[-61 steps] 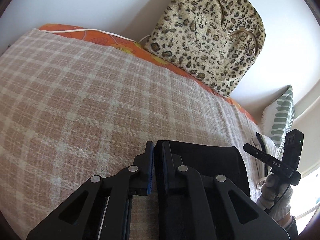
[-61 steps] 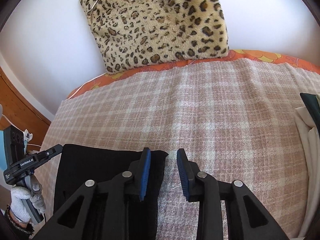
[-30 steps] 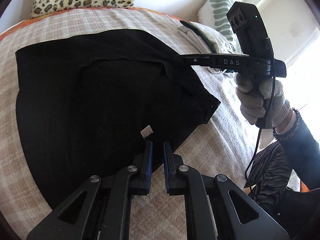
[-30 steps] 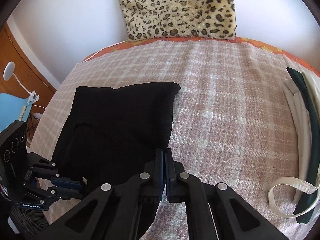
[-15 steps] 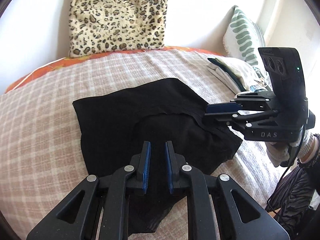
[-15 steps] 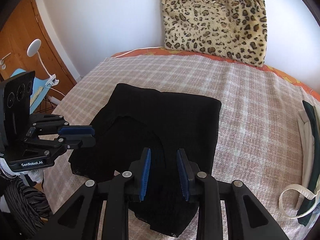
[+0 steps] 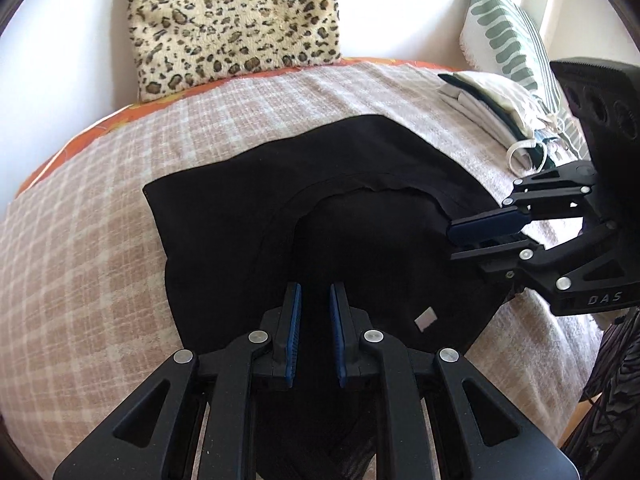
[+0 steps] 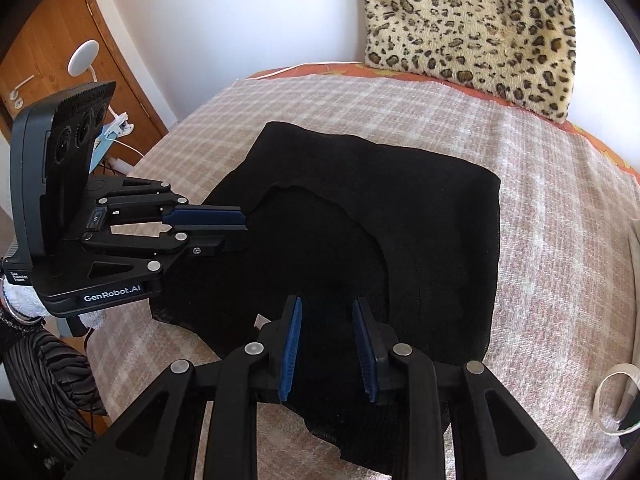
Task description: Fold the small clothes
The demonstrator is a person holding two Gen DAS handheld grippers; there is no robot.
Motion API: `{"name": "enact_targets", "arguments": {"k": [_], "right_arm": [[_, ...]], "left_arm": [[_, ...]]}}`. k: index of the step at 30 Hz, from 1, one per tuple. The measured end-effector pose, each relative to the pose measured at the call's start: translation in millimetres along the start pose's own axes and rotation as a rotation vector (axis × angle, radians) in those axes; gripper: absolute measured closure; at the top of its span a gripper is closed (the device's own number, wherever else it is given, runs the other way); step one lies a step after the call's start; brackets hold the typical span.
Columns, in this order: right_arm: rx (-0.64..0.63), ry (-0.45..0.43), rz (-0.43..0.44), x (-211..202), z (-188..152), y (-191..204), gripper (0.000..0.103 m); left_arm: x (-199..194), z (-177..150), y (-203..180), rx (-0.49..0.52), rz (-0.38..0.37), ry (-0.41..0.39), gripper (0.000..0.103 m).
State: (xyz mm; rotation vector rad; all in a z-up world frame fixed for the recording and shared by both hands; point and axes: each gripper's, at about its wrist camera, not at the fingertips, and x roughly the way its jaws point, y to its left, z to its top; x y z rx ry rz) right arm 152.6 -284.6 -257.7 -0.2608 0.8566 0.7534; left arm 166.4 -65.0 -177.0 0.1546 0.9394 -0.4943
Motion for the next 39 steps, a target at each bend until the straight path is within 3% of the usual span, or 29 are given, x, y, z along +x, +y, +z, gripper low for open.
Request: {"name": "enact_targets", "arguments": {"k": [4, 8, 12, 16, 17, 19, 20, 30, 32, 34, 37, 39], "right_arm": [[0.011, -0.009, 0.043, -10.0, -4.0, 2.2, 0.075], [0.061, -0.074, 0.066, -37.1, -8.3, -4.2, 0.075], [0.121, -0.138, 0.051, -60.4, -15.2, -17.5, 0.073], [0.169, -0.134, -0.011, -60.9, -20.5, -25.7, 0.072], [0.196, -0.136, -0.022, -61.4, -22.2, -30.6, 0.065], [0.248, -0.133, -0.024, -62.2, -27.3, -42.1, 0.061], [0.272, -0.126, -0.019, -61.4, -30.3, -48.5, 0.06], [0.451, -0.026, 0.126, -33.5, -58.0, -83.2, 0.062], [0.43, 0.006, 0.146, -28.1, -59.3, -77.8, 0.071], [0.366, 0.02, 0.118, -29.9, -57.3, -67.8, 0.071], [0.337, 0.007, 0.139, -37.4, -56.6, -63.2, 0.066], [0.347, -0.019, 0.143, -41.7, -57.2, -67.3, 0.058]], "left_arm": [[-2.0, -4.1, 3.2, 0.018, -0.008, -0.022, 0.09], [-10.7, -2.8, 19.8, -0.079, -0.085, -0.025, 0.09], [-25.5, 8.2, 33.9, -0.178, -0.162, -0.086, 0.09], [-29.0, 24.5, 40.2, -0.205, -0.163, -0.115, 0.088], [-29.8, 27.1, 46.6, -0.235, -0.173, -0.124, 0.086], [-30.0, 30.0, 64.0, -0.311, -0.184, -0.138, 0.065], [-29.8, 29.3, 73.3, -0.356, -0.19, -0.15, 0.064], [1.0, 12.4, 142.4, -0.652, -0.192, -0.112, 0.064], [5.0, 12.4, 148.3, -0.67, -0.185, -0.105, 0.064], [5.5, 13.8, 150.7, -0.676, -0.191, -0.108, 0.064], [5.2, 16.2, 153.0, -0.689, -0.219, -0.125, 0.059], [8.9, 16.8, 151.5, -0.693, -0.25, -0.124, 0.058]]}}
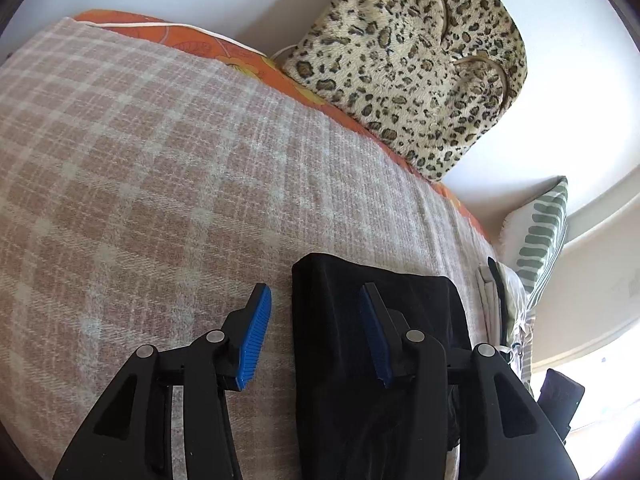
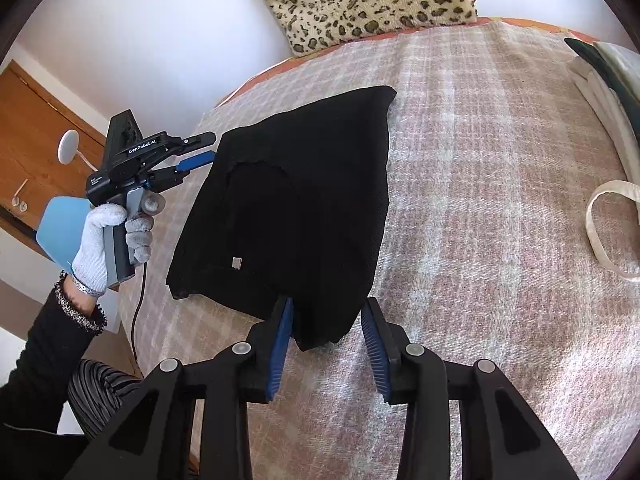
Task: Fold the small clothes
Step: 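Close the right gripper on the black shirt's end while the left gripper grasps beside it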
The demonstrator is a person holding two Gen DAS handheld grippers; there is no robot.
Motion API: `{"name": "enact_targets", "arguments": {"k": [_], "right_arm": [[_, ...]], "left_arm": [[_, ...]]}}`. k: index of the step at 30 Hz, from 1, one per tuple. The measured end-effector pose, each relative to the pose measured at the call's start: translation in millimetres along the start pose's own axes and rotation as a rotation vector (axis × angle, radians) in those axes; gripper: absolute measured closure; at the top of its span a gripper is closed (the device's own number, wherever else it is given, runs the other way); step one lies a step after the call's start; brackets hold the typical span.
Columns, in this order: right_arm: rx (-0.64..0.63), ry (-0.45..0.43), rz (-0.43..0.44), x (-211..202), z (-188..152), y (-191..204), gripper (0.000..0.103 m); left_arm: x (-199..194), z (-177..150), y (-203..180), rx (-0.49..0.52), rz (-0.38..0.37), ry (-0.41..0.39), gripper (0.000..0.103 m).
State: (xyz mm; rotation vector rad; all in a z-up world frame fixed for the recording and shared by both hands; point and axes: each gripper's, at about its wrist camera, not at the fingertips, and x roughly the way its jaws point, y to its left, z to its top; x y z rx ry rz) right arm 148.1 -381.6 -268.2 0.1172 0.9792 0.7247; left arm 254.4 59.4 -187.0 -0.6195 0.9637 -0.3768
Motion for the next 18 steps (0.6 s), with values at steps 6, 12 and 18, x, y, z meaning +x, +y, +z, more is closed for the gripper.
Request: {"name": "enact_targets", "arguments": {"k": [6, 12, 18], "right_arm": [[0.091, -0.001, 0.075, 5.9, 3.8, -19.4, 0.054], [0.083, 0.001, 0.124, 13.7, 8.5, -17.8, 0.054], [0.095, 0.001, 0.196, 15.0, 10.6, -23.5, 0.054]], "left_arm": [[21.5, 2.2, -2.1, 0.026, -0.018, 0.026, 0.072], [24.0, 11.7, 5.2, 0.056, 0.027, -0.017, 0.101], [18.1, 13.7, 19.0, -0.038, -0.051, 0.005, 0.079]]}}
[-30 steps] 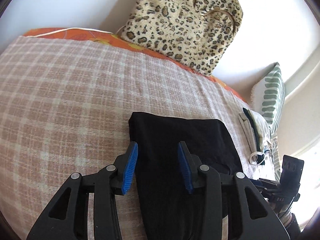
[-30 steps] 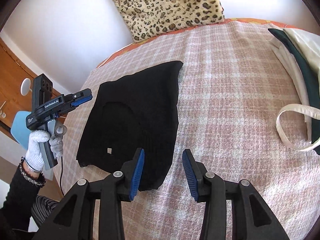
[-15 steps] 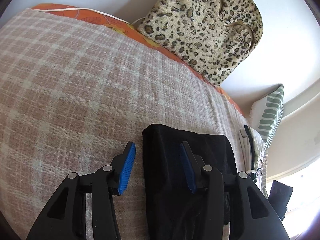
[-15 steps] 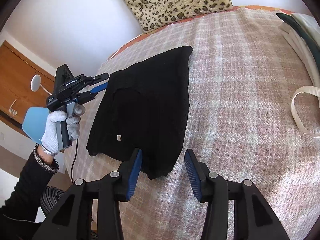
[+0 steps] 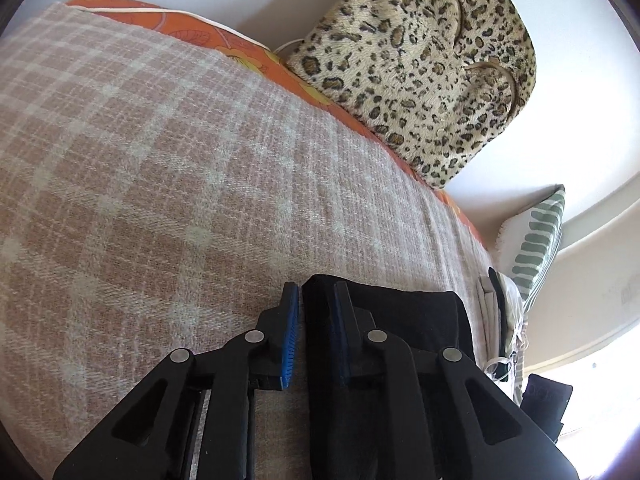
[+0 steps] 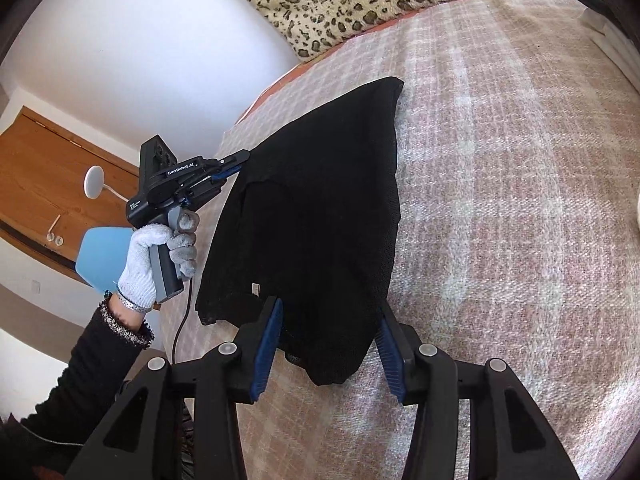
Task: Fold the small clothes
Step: 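Close the right gripper on the black shirt's end while the left gripper grasps beside it, then lift the folded black shirt off the bedspread with both grippers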
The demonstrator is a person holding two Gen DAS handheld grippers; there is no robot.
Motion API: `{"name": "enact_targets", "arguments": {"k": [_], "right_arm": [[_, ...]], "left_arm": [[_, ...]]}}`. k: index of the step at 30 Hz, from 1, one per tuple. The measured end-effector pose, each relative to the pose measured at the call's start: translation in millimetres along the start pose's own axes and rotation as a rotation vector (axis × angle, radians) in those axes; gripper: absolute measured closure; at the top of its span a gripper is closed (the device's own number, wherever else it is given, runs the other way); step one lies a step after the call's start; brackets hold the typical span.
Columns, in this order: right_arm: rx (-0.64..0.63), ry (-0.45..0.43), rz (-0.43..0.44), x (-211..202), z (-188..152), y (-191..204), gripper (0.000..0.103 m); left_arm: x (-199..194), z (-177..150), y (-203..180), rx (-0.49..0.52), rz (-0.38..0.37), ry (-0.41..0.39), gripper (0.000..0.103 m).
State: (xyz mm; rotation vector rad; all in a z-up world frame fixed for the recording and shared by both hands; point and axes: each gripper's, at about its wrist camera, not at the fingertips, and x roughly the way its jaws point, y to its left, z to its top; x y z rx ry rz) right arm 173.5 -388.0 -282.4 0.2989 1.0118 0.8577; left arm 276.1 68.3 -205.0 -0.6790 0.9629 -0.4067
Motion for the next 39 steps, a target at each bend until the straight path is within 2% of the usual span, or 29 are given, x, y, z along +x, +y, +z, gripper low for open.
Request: {"name": "enact_targets", "arguments": {"k": [1, 4, 6, 12, 16, 20, 26, 28, 31, 33, 35, 39], "right_arm": [[0.005, -0.002, 0.016, -0.5, 0.4, -1.4, 0.054], [0.029, -0.005, 0.065, -1.8, -0.4, -8.4, 0.054], [0.041, -0.011, 0.084, -1.6, -0.7, -11.1, 0.055], [0.049, -0.015, 0.097, 1.3, 1.6, -8.9, 0.055], [0.047, -0.015, 0.1, 1.7, 2.3, -7.1, 0.056], [0.045, -0.003, 0.099, 0.7, 3.0, -6.4, 0.055], [0.039, -0.017, 0.097, 4.2, 2.0, -0.1, 0.057], [0.042, -0.025, 0.091, 5.5, 1.0, 2.1, 0.061], [0.056, -0.032, 0.071, 8.5, 1.4, 4.7, 0.071], [0.052, -0.029, 0.032, 11.3, 2.8, 7.8, 0.089], [0.045, -0.026, -0.01, 13.5, 4.2, 12.8, 0.094], [-0.011, -0.03, -0.091, 11.9, 8.1, 29.6, 0.097]], "left_arm": [[-2.2, -0.9, 1.0, -0.008, -0.008, -0.001, 0.07], [-4.1, -2.1, 4.1, -0.026, -0.024, -0.002, 0.06], [-1.1, -2.9, 6.7, -0.049, -0.048, 0.003, 0.06], [8.7, -2.8, -2.3, -0.032, -0.076, 0.007, 0.06], [11.3, -1.3, -8.9, -0.003, -0.059, 0.003, 0.06], [13.4, -4.4, -11.2, 0.034, -0.067, -0.008, 0.063], [18.9, -4.2, -10.8, 0.026, -0.066, 0.003, 0.078], [22.0, -5.7, -14.6, 0.05, -0.036, 0.011, 0.092], [23.6, -8.5, -23.1, 0.111, 0.024, 0.003, 0.096], [22.3, -9.5, -27.8, 0.14, 0.049, -0.009, 0.097], [19.5, -10.8, -32.7, 0.17, 0.079, -0.027, 0.097], [10.8, -14.2, -51.9, 0.268, 0.123, -0.068, 0.098]]}}
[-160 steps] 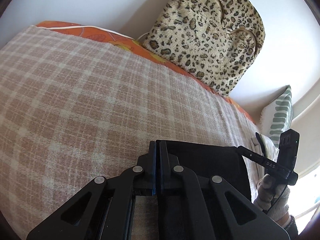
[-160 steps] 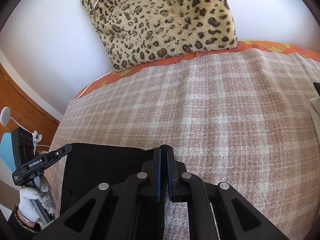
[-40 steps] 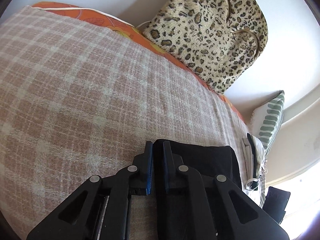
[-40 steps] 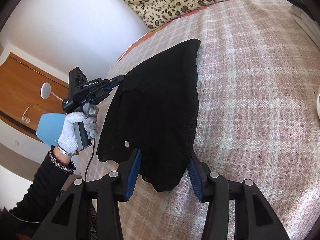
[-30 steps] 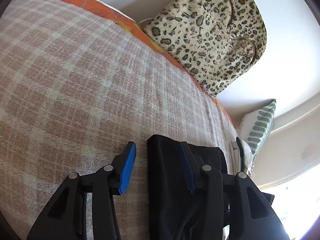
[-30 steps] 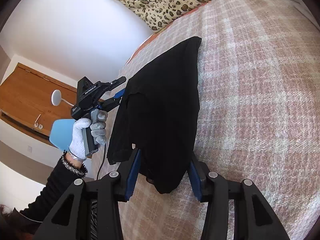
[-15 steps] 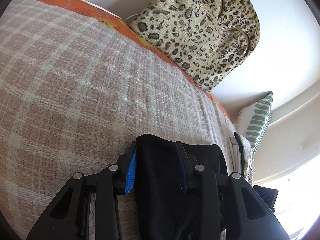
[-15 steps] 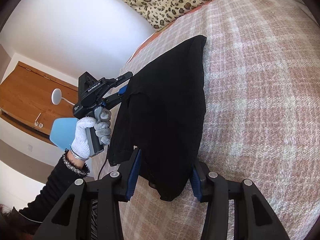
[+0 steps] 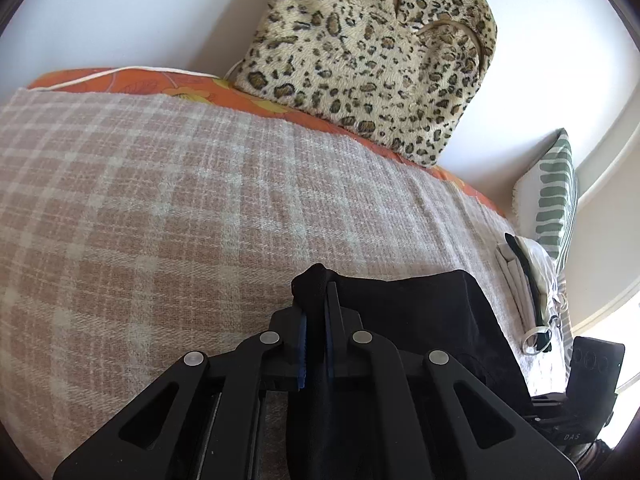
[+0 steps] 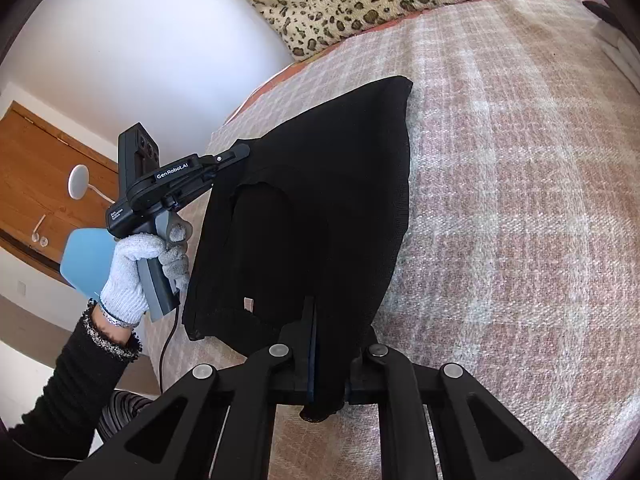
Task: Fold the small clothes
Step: 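Lift the folded black shirt off the bedspread with both grippers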
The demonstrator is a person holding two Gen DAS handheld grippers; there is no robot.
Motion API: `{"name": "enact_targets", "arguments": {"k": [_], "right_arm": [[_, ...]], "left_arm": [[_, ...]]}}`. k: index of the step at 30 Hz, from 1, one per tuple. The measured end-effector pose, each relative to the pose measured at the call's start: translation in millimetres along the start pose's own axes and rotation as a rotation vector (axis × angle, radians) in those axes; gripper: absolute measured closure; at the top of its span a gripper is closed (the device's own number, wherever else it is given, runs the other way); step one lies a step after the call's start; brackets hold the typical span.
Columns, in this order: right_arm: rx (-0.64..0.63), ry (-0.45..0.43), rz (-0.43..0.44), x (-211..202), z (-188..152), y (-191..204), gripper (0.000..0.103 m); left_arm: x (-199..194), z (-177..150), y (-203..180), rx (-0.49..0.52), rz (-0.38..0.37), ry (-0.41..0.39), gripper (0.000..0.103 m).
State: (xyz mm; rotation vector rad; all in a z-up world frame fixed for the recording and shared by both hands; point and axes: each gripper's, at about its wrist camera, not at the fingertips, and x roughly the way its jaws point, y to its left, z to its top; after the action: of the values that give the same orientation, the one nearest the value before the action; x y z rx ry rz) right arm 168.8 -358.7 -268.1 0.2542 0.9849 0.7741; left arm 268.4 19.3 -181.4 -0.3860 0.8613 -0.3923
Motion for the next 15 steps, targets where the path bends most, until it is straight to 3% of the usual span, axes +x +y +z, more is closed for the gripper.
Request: {"name": "enact_targets", "arguments": {"k": [7, 15], "right_arm": [[-0.07, -0.057, -0.059, -17.3, 11.2, 24.5, 0.098], [-0.125, -0.092, -0.105, -36.1, 18.2, 42.2, 0.098]], "left_arm": [[-19.9, 3.8, -25.7, 0.089, 0.019, -0.062, 0.098], [-39.5, 10.4, -48.5, 0.119, -0.008, -0.118, 0.098]]}}
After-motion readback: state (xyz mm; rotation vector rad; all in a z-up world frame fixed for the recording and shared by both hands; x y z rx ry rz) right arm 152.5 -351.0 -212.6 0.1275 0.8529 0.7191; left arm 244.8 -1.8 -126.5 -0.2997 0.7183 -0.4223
